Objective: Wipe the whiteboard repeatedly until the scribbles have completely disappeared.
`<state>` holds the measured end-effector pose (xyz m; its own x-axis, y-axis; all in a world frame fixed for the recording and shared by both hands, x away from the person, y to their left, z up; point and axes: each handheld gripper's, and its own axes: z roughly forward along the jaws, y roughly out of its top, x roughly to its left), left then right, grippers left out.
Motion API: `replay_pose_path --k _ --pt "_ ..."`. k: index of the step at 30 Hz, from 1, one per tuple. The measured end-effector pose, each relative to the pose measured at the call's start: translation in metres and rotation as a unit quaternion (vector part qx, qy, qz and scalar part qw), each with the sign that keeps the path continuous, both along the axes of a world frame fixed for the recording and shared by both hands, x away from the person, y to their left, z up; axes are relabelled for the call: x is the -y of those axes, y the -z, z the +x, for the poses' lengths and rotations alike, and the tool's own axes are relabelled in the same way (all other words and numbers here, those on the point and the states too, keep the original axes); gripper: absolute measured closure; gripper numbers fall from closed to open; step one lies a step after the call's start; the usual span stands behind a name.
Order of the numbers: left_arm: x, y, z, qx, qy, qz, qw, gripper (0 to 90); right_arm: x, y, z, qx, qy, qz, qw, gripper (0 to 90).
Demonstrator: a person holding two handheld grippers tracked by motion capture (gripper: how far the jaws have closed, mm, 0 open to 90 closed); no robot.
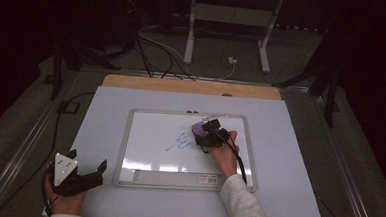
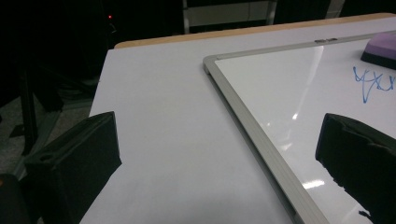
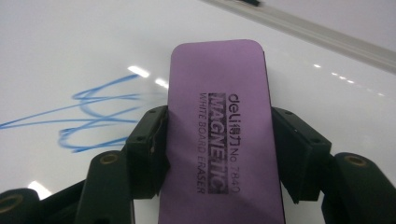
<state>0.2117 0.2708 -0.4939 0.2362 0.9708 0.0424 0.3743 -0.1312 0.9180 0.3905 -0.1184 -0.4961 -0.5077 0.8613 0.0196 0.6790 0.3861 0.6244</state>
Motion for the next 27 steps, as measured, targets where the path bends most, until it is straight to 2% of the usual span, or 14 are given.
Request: replay_pose_path --k 3,5,6,8,11,14,16,18,19,21,23,25,26,27 --pt "0.0 0.0 -0.001 0.001 0.0 0.0 1.0 0.6 -0.011 0.0 -0.004 -0.008 -0.035 0.01 0.9993 41.3" --pt "0.0 -0.001 -0.001 0.002 -0.001 -0.001 1.0 0.6 -0.014 -0.001 -0.004 -0.006 -0.042 -0.002 0.9991 41.3" --pt "0.0 0.0 -0.001 0.002 -0.002 -0.002 1.0 0.6 -0.013 -0.001 -0.003 -0.006 -0.04 -0.004 0.9992 41.3" --pt "-0.001 0.0 -0.001 0.001 -0.003 -0.002 1.0 0.6 -0.01 -0.001 0.002 0.003 -0.013 -0.014 0.9998 41.3" --pt "-0.001 0.0 -0.001 0.001 -0.002 -0.002 1.0 0.6 -0.009 0.0 0.007 -0.004 0.008 0.001 1.0 41.3" --pt "0.0 0.0 0.0 0.0 -0.001 0.001 1.0 0.6 -0.017 0.001 0.004 -0.013 -0.019 0.019 0.9995 41.2" --pt "0.0 0.0 -0.001 0.001 -0.001 0.0 1.0 0.6 -0.023 0.001 0.0 -0.012 -0.04 0.017 0.999 41.2" --pt "0.0 0.0 -0.001 0.001 -0.001 -0.001 1.0 0.6 -0.025 0.0 0.001 -0.014 -0.046 0.013 0.9988 41.2" --pt "-0.001 0.0 -0.001 0.001 -0.001 -0.001 1.0 0.6 -0.024 0.0 0.002 -0.015 -0.044 0.015 0.9988 41.3" --pt "-0.001 0.0 -0.002 0.002 -0.003 -0.002 1.0 0.6 -0.021 0.0 0.006 -0.005 -0.017 0.006 0.9998 41.2" --pt "-0.001 0.0 -0.001 0.001 -0.003 -0.003 1.0 0.6 -0.018 0.001 0.009 -0.008 0.003 0.013 0.9999 41.2" --pt "-0.001 0.0 -0.001 0.001 -0.002 -0.002 1.0 0.6 -0.019 0.001 0.009 -0.006 0.006 0.012 0.9999 41.2" --pt "-0.001 0.0 -0.001 0.0 -0.001 -0.001 1.0 0.6 -0.021 0.001 0.008 -0.001 0.003 0.006 1.0 41.2" --pt "0.0 0.0 -0.001 0.0 -0.001 0.0 1.0 0.6 -0.023 0.001 0.006 -0.005 -0.007 0.01 0.9999 41.2"
